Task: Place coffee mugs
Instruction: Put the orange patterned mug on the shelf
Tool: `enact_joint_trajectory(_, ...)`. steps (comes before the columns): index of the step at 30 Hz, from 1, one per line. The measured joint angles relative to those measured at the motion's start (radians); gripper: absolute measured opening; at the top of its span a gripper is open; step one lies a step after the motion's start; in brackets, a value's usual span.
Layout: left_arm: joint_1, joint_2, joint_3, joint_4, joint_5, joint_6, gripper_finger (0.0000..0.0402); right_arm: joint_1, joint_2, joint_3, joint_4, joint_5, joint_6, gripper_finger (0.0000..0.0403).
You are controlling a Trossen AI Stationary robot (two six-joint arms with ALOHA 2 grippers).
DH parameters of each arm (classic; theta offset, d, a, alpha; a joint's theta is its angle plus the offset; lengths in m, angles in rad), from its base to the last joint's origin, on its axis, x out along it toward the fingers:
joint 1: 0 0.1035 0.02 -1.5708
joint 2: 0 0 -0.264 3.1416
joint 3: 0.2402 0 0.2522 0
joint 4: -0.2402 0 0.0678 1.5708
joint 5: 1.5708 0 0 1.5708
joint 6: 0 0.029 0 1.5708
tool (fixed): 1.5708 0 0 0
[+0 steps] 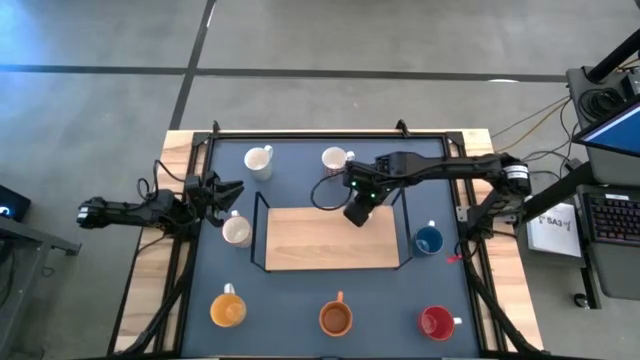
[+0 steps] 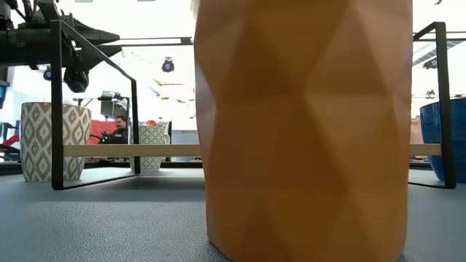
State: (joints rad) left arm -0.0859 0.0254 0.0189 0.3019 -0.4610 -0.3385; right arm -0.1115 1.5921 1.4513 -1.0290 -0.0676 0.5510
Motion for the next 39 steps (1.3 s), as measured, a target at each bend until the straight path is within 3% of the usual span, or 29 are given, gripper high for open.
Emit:
enact_joint_trajectory(10,0.000,0.000,0.000,-0.006,0.000,0.000,0.0093,0.054,-0.011,0.001,-0.179,-0.064,-0.266,0.0019)
enact_joint_trajectory(21,0.000,0.000,0.000,-0.006,0.000,0.000,0.0093,0.118,-0.012,-0.001,-0.200,-0.067,-0.405,0.0029)
enact_joint_trajectory(33,0.000,0.000,0.000,-0.005,0.000,0.000,0.0093,0.120,-0.012,-0.002,-0.189,-0.064,-0.119,0.0117)
enact_joint_trajectory(39,0.000,0.000,0.000,-0.005,0.000,0.000,0.0093,0.113,-0.012,-0.002,-0.179,0.025,0.064,0.0135)
